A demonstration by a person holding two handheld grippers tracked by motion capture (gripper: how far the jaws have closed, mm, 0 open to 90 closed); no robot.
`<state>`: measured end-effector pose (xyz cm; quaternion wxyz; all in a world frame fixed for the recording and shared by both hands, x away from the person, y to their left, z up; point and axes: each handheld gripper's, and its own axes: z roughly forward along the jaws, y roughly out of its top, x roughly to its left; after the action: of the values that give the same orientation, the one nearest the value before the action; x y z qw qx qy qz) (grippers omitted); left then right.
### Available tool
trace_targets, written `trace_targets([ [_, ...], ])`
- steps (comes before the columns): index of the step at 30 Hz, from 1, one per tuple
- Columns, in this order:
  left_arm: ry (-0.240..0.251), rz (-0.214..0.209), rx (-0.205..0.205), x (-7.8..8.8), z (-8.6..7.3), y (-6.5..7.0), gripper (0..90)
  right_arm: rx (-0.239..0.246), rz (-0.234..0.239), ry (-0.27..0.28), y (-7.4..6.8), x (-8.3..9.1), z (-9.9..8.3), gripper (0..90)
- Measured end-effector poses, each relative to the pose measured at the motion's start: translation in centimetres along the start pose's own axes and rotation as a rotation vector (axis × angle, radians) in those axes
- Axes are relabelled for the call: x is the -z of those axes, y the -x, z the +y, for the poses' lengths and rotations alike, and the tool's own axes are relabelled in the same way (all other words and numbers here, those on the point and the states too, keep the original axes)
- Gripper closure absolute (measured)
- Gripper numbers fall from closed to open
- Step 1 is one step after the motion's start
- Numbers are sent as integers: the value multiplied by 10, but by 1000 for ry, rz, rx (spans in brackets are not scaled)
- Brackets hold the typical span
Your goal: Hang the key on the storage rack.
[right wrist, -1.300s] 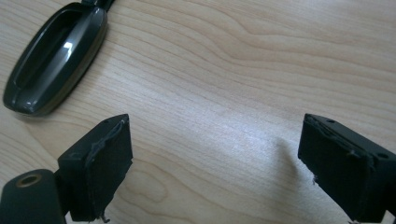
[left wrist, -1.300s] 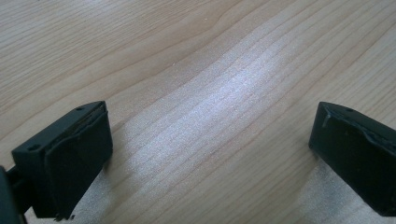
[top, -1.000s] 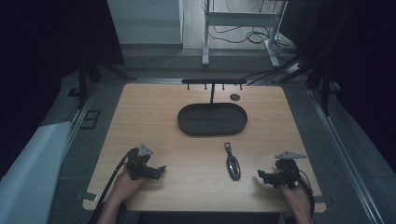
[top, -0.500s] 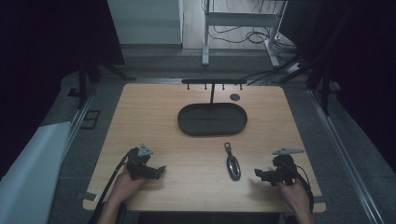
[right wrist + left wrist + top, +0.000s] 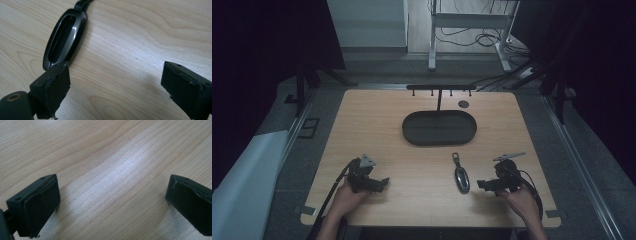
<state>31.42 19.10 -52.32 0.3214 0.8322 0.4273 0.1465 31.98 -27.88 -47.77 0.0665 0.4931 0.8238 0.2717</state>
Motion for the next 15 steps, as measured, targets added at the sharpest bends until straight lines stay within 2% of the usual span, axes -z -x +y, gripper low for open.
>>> trace_targets([
  [1,1,0,0,0,0,0,0,3,1,-40,-3,-3,4,88],
  [3,1,0,1,0,0,0,0,11,-1,-64,-4,-5,7,89],
  [8,1,0,1,0,0,0,0,14,3,-100,-8,-7,13,93],
  [15,0,0,1,0,0,0,0,62,4,-170,-21,-11,31,95],
])
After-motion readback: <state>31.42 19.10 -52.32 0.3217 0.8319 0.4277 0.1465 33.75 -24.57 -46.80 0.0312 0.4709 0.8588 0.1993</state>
